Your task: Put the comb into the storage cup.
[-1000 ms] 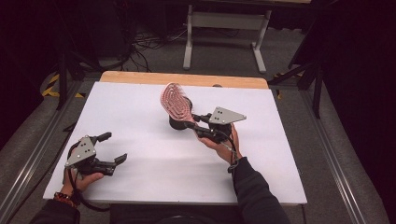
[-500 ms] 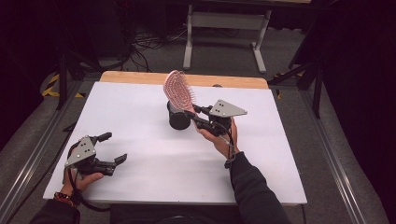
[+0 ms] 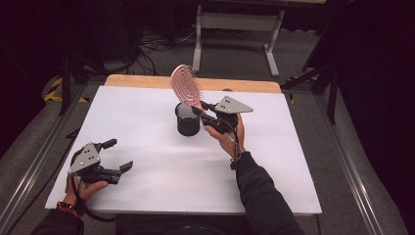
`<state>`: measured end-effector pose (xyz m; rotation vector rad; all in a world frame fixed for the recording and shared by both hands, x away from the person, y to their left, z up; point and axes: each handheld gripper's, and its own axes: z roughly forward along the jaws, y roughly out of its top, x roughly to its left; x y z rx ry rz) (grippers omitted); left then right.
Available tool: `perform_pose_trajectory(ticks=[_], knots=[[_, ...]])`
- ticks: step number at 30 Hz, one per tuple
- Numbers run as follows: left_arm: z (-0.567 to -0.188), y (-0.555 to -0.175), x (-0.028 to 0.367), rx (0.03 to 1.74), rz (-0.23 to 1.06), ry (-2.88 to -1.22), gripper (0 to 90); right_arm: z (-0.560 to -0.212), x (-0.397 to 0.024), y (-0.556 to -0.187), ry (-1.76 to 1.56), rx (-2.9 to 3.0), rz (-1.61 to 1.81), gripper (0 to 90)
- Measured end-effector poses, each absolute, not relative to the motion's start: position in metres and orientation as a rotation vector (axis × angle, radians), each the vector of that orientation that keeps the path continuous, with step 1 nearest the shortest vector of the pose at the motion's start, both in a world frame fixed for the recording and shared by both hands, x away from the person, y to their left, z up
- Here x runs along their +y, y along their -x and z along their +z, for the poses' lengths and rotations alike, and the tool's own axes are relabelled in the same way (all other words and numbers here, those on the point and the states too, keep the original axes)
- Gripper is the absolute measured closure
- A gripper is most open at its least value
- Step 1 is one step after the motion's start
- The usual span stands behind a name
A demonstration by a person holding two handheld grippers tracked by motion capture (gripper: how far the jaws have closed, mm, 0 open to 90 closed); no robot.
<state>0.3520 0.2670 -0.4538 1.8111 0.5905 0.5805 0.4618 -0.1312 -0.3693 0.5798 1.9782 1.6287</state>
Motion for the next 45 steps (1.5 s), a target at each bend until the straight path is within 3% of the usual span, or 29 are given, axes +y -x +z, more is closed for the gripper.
perform_pose_trajectory(ticks=[28,45], knots=[[-0.453,-0.351,0.267,0.572,0.569,-1.8,6.0,-0.36,-0.108,-0.498,-0.627,1.873,1.69,69.9],[-0.453,-0.35,0.266,0.562,0.572,-1.811,6.2,-0.375,-0.096,-0.524,-0.687,1.88,1.673,69.9]])
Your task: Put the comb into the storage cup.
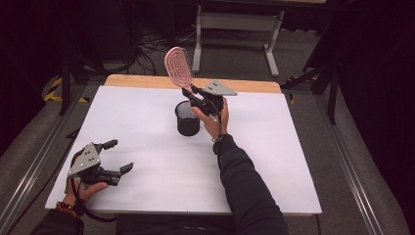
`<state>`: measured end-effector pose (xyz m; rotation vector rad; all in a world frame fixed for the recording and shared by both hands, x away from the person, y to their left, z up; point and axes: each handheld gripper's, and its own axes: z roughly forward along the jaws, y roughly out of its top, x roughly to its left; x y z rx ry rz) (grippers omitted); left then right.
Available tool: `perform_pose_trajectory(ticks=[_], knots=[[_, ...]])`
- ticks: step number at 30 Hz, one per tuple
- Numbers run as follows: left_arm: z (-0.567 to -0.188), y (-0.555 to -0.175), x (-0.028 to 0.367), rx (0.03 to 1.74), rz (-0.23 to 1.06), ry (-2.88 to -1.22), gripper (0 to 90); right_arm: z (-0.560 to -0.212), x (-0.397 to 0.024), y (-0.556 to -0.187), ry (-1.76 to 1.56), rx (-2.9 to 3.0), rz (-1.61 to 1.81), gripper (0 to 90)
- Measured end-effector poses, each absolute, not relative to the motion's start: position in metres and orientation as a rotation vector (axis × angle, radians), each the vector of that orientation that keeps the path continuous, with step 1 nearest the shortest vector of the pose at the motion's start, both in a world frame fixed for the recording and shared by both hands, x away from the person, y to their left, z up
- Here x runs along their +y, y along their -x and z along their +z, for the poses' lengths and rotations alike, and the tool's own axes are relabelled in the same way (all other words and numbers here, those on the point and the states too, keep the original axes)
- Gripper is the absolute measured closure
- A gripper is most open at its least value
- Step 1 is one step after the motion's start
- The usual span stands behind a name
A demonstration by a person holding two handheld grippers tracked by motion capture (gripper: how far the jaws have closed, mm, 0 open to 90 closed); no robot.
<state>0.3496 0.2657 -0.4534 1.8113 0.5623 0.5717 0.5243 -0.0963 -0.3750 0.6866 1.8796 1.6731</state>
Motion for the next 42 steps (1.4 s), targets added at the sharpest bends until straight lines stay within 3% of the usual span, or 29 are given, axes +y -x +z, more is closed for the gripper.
perform_pose_trajectory(ticks=[28,42], knots=[[-0.455,-0.351,0.266,0.558,0.574,-1.831,6.2,-0.414,-0.09,-0.528,-0.773,1.943,1.65,69.5],[-0.455,-0.351,0.266,0.568,0.575,-1.83,6.6,-0.413,-0.088,-0.528,-0.761,1.986,1.631,69.2]])
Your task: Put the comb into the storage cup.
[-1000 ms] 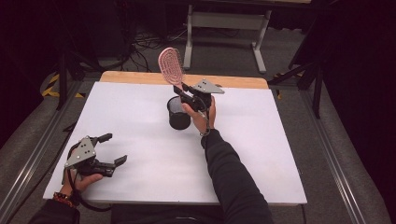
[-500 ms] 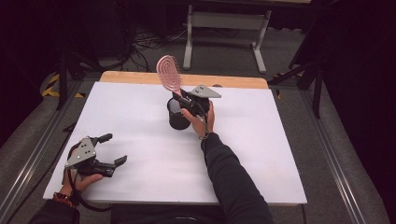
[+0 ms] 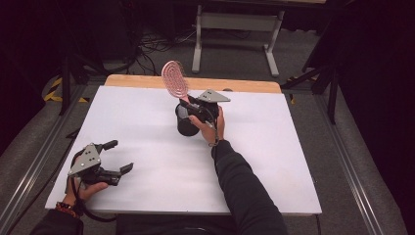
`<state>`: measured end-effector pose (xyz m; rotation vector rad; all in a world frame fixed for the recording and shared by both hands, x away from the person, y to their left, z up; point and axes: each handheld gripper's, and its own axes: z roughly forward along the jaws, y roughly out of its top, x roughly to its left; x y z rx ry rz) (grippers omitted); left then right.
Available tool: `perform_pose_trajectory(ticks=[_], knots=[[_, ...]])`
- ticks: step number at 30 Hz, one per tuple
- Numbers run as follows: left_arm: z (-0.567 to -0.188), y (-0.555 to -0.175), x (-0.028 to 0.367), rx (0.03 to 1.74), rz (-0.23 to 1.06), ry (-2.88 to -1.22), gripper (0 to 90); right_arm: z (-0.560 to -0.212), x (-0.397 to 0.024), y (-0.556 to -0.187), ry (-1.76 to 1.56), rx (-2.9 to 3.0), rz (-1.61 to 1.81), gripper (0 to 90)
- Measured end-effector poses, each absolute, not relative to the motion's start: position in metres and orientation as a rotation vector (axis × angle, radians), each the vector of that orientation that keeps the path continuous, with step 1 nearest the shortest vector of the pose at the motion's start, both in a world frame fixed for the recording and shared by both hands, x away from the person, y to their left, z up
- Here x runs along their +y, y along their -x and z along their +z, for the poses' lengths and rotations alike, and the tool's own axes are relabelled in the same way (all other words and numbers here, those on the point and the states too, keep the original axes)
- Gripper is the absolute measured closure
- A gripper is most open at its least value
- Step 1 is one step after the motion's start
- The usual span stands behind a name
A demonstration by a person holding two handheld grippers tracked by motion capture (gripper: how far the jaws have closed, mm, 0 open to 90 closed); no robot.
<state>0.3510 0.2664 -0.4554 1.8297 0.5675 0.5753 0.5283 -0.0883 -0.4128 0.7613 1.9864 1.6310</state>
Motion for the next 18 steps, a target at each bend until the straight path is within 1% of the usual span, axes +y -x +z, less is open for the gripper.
perform_pose_trajectory(ticks=[8,10,11,13,15,16,18], knots=[[-0.456,-0.351,0.267,0.578,0.562,-1.827,6.6,-0.413,-0.091,-0.53,-0.76,2.012,1.658,67.6],[-0.456,-0.352,0.268,0.575,0.569,-1.828,6.6,-0.414,-0.091,-0.531,-0.761,2.038,1.646,69.5],[-0.456,-0.352,0.268,0.574,0.568,-1.829,6.6,-0.415,-0.09,-0.531,-0.75,2.054,1.63,72.6],[-0.456,-0.352,0.267,0.577,0.565,-1.829,6.5,-0.42,-0.088,-0.531,-0.75,2.09,1.564,74.4],[-0.456,-0.352,0.267,0.575,0.567,-1.832,6.5,-0.423,-0.088,-0.531,-0.761,2.104,1.557,74.8],[-0.456,-0.351,0.267,0.577,0.566,-1.831,6.5,-0.427,-0.089,-0.53,-0.769,2.1,1.569,73.0],[-0.456,-0.351,0.267,0.574,0.571,-1.829,6.6,-0.428,-0.09,-0.53,-0.771,2.106,1.577,73.1]])
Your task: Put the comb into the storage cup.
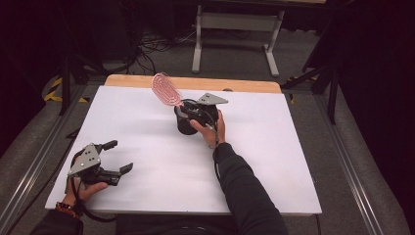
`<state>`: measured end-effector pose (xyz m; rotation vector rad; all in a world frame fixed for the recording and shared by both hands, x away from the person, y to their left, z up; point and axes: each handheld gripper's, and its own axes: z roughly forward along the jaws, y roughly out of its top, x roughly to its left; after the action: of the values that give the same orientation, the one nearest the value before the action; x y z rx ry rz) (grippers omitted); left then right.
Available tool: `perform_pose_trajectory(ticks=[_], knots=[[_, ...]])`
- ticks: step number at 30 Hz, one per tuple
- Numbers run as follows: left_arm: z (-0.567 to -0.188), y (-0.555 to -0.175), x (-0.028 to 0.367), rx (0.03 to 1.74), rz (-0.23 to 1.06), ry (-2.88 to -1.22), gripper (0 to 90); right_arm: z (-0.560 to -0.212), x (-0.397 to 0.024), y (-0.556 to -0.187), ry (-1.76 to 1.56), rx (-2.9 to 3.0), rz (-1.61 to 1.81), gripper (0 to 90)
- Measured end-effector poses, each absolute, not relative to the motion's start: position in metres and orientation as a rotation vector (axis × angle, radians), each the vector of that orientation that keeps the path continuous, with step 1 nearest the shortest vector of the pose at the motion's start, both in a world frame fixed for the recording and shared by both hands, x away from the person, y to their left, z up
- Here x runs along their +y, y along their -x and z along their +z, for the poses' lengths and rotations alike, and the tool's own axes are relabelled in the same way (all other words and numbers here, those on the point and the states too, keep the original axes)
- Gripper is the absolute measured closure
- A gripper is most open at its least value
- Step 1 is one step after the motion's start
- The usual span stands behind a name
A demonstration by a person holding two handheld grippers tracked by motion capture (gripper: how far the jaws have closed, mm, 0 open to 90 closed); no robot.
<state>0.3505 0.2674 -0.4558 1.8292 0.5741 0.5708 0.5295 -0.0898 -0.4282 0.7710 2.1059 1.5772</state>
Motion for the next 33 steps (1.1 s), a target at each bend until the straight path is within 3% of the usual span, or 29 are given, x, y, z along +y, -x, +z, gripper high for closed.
perform_pose_trajectory(ticks=[5,33], knots=[[-0.456,-0.351,0.267,0.579,0.564,-1.83,6.6,-0.431,-0.096,-0.525,-0.768,2.112,1.57,75.3],[-0.457,-0.352,0.266,0.586,0.559,-1.828,6.8,-0.405,-0.108,-0.506,-0.696,1.955,1.502,63.8]])
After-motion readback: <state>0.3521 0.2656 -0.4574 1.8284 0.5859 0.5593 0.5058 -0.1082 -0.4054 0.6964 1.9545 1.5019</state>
